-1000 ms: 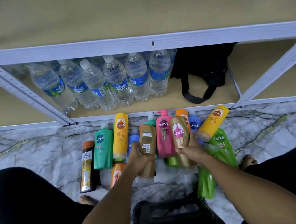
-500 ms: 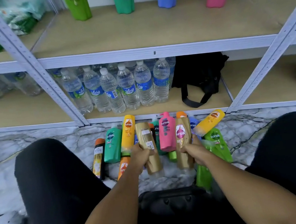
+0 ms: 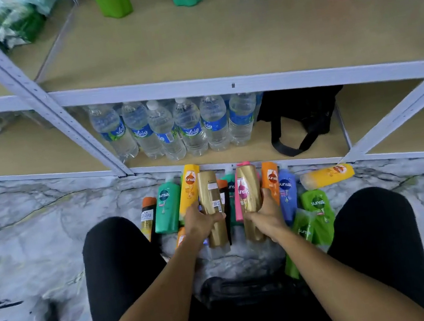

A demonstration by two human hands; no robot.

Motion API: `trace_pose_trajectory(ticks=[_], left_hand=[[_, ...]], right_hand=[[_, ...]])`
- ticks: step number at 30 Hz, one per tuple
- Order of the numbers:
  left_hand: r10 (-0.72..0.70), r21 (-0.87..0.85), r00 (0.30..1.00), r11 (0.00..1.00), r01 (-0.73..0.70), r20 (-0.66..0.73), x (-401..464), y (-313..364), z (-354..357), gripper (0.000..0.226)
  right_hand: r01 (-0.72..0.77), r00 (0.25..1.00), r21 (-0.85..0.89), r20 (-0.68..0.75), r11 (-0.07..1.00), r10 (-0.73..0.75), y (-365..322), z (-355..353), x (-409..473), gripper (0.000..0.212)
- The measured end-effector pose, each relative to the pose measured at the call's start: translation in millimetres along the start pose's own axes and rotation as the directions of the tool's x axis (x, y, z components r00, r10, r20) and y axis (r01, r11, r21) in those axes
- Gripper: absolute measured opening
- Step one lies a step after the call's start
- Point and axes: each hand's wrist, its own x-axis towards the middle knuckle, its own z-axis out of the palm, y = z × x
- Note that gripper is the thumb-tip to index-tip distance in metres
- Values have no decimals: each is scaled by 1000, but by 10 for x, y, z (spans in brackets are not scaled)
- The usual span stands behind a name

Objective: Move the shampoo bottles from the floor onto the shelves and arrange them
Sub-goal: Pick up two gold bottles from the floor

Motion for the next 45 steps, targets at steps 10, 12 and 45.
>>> trace_pose_trajectory(ticks=[10,12,45], left_hand=[[116,44,986,993,-111,-116,-986,1694,-919,50],[154,34,978,988,-151,-138,-1249,2096,-1172,47],[669,122,420,605,-786,-613,-2259,6234,-4753,54]], right_hand=[[204,978,11,-36,979,-203,-1944,-951,-974,48],[238,970,-2,-52,971,-238,-2449,-1156,-1255,56],[839,458,-92,-410,536,-789,-7807,-1578,-2432,72]])
